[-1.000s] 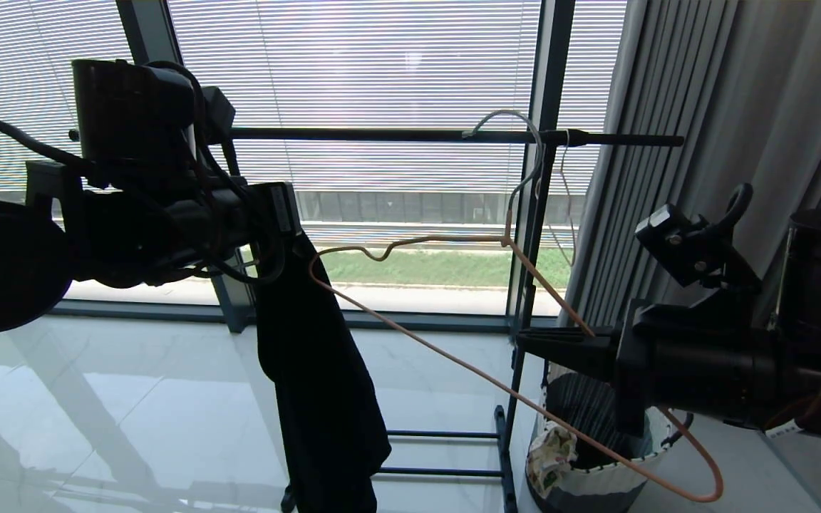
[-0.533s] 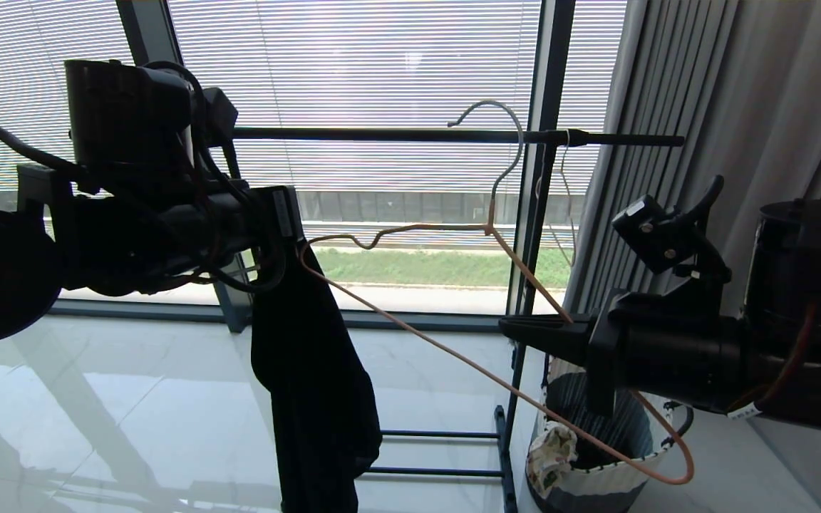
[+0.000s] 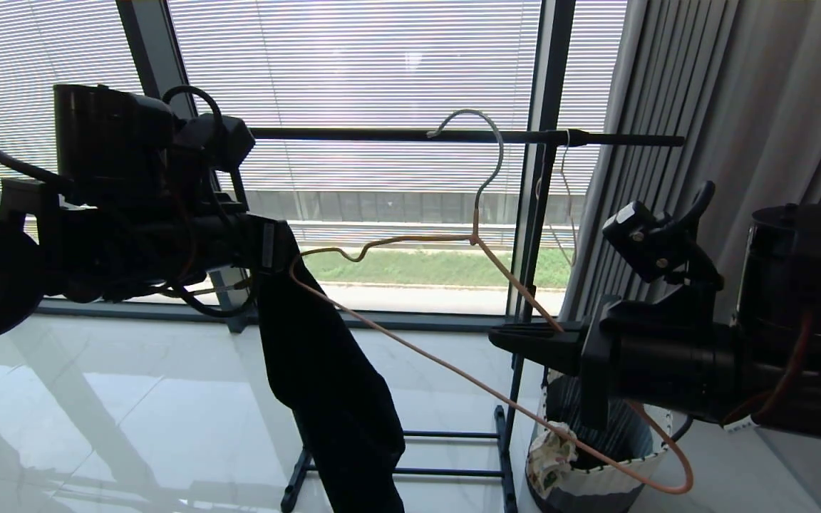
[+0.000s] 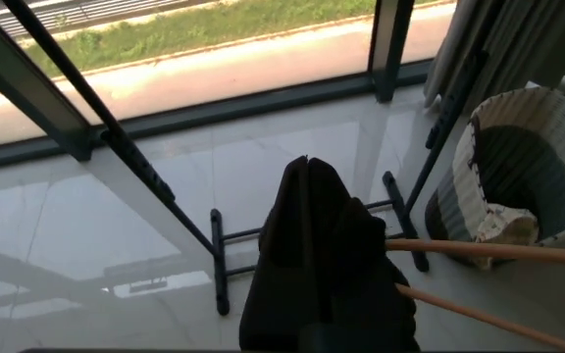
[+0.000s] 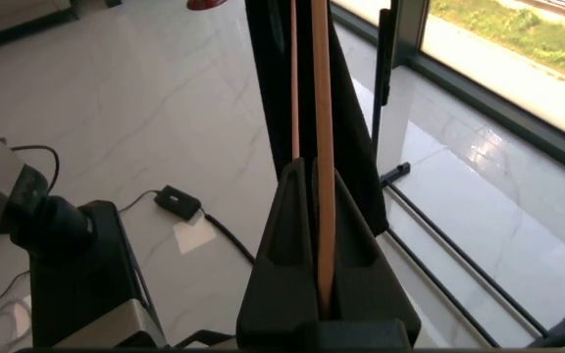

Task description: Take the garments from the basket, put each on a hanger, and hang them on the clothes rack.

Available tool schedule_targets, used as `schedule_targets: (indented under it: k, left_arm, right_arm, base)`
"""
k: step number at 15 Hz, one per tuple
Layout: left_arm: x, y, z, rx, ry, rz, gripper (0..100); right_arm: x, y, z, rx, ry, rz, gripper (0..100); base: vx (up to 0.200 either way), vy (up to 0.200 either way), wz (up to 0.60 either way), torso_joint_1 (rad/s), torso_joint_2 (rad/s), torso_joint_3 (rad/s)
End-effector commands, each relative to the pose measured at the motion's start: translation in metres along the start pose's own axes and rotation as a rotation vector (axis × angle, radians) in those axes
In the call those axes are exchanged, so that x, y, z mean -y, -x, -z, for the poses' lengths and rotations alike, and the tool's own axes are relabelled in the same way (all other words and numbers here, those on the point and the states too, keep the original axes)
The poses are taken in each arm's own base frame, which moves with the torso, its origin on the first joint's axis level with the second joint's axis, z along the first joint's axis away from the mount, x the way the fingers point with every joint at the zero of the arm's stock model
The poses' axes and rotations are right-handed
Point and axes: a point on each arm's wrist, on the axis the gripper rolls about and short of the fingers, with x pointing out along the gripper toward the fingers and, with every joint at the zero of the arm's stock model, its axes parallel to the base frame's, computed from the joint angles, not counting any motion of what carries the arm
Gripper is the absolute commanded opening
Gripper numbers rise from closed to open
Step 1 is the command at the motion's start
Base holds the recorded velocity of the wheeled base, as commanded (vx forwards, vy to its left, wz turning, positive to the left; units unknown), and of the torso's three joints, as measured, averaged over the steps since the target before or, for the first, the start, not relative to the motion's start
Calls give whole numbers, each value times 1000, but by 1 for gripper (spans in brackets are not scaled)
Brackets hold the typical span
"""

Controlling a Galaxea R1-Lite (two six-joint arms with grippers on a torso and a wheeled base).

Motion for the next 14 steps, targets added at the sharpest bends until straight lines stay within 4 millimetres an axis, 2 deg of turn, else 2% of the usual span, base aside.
schedule_targets:
  k: [1,9,14]
  left_arm:
    - [-18,0,6,-25,-37,-1,0]
    - [-17,3,9,-25,-46,89,0]
    - [-15,14,11,-16,-46,94,0]
  right_arm:
    - [-2,5,5,-11,-2,-4,0]
    - [-15,5,7,-20,5,-54,0]
    - [-9,-10,12,-23,2,-46,0]
  base:
    - [0,0,0,0,0,0]
    - [0,0,0,0,0,0]
    - [0,0,0,0,0,0]
